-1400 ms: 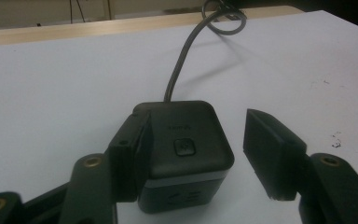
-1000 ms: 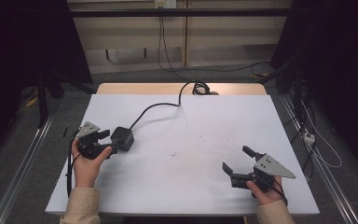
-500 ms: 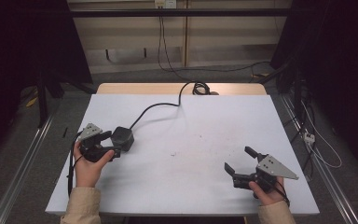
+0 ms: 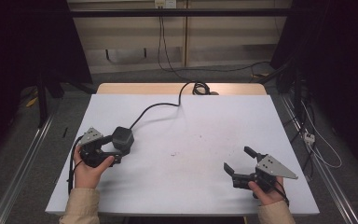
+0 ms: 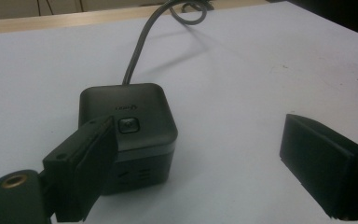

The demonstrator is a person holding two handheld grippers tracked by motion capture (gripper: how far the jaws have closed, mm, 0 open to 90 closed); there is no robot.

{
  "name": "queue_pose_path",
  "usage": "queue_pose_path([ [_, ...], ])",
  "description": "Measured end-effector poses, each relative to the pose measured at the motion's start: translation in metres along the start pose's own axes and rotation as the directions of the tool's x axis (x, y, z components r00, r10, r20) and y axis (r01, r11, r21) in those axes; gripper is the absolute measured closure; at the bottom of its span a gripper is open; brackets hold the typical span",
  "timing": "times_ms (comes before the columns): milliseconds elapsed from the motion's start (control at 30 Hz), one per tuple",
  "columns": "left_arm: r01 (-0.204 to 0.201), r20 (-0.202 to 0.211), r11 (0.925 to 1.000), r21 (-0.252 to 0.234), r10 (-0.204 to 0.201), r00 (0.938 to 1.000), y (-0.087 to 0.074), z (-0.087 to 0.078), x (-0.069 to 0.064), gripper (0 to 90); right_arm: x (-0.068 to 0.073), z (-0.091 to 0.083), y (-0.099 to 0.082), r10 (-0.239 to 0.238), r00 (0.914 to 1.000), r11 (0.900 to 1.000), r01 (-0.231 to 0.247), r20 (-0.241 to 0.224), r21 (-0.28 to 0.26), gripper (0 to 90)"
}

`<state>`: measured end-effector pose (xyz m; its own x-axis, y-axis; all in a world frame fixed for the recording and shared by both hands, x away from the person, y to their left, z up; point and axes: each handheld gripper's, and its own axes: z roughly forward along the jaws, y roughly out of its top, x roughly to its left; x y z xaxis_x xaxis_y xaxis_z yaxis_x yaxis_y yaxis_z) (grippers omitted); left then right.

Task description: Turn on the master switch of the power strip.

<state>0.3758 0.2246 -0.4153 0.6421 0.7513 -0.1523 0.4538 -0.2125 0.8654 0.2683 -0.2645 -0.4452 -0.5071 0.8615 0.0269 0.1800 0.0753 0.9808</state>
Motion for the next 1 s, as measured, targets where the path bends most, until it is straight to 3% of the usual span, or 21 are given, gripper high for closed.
queue_pose_path([
  [600,-0.026,0.031,0.9997,-0.003,0.026,0.9992,-0.008,-0.008,-0.003,10.1,0.0,-0.001,0.0,-0.001,1.0,1.0,0.001,-0.004,0.0,3.7],
  [1000,-0.021,0.041,0.9997,-0.012,0.022,0.9989,-0.013,-0.011,-0.004,9.5,0.0,-0.001,0.0,-0.003,1.0,1.0,0.003,-0.005,0.0,3.7],
])
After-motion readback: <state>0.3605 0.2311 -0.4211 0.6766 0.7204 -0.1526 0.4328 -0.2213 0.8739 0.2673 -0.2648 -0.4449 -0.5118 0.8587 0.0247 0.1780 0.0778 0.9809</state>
